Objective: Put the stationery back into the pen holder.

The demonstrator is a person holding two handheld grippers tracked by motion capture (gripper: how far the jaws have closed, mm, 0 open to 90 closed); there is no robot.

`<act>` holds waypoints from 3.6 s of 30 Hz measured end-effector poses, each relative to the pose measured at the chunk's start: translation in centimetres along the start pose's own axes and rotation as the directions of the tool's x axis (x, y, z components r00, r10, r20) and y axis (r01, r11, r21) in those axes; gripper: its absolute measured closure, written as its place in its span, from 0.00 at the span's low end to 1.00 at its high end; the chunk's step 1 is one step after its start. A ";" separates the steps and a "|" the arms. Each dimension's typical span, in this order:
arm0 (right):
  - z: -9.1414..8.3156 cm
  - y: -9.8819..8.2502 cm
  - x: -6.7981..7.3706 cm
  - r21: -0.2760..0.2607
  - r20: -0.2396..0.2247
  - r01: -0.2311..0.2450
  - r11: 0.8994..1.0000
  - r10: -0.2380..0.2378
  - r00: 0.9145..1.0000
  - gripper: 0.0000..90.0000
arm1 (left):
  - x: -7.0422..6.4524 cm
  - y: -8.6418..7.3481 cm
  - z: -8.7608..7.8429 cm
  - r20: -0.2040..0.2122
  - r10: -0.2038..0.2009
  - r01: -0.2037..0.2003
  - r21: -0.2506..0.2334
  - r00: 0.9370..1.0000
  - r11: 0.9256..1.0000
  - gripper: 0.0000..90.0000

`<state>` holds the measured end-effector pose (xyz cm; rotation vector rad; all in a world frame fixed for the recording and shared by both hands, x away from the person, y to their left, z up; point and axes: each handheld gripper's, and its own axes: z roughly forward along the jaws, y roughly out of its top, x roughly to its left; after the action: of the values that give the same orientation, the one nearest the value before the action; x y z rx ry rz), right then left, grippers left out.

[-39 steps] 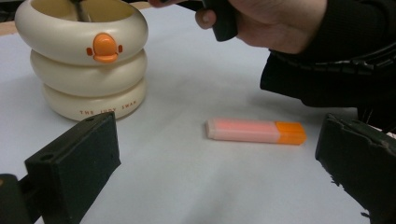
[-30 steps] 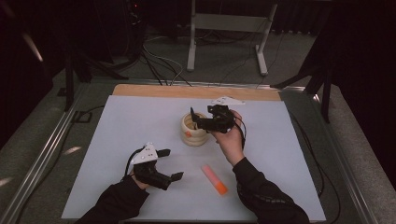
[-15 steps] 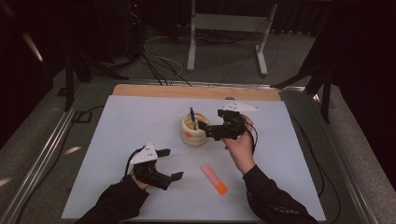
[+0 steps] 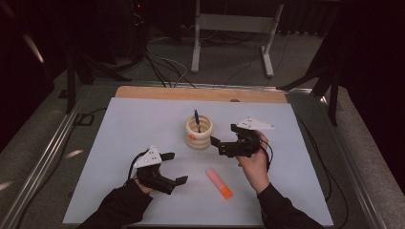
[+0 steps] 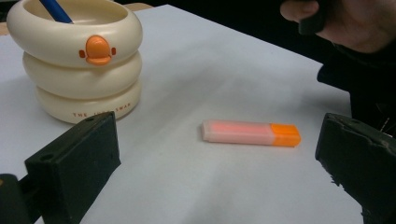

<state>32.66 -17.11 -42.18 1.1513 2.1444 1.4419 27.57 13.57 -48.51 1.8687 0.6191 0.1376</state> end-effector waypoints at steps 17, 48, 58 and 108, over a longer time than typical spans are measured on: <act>-1.7 -4.2 0.2 0.035 -0.009 -0.022 0.999 0.023 1.000 0.05 | -0.1 0.1 -0.1 0.002 0.000 0.000 -0.006 1.000 1.000 0.00; -3.6 -10.2 3.6 0.157 -0.009 -0.018 0.987 0.020 1.000 0.12 | -0.2 0.3 -0.2 0.011 0.003 -0.003 -0.014 1.000 1.000 0.00; -3.6 -11.8 4.4 0.230 0.025 0.001 0.973 -0.006 1.000 0.35 | -0.2 0.3 -0.2 0.010 0.009 -0.009 -0.012 1.000 1.000 0.00; -2.3 -11.0 4.1 0.342 0.057 0.108 0.933 -0.135 0.989 0.71 | -0.4 0.2 0.1 0.036 0.027 -0.028 0.017 0.999 0.999 0.00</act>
<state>23.69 -17.29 -50.16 1.1390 2.4219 0.9806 27.35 13.23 -48.33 1.8930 0.5714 0.1166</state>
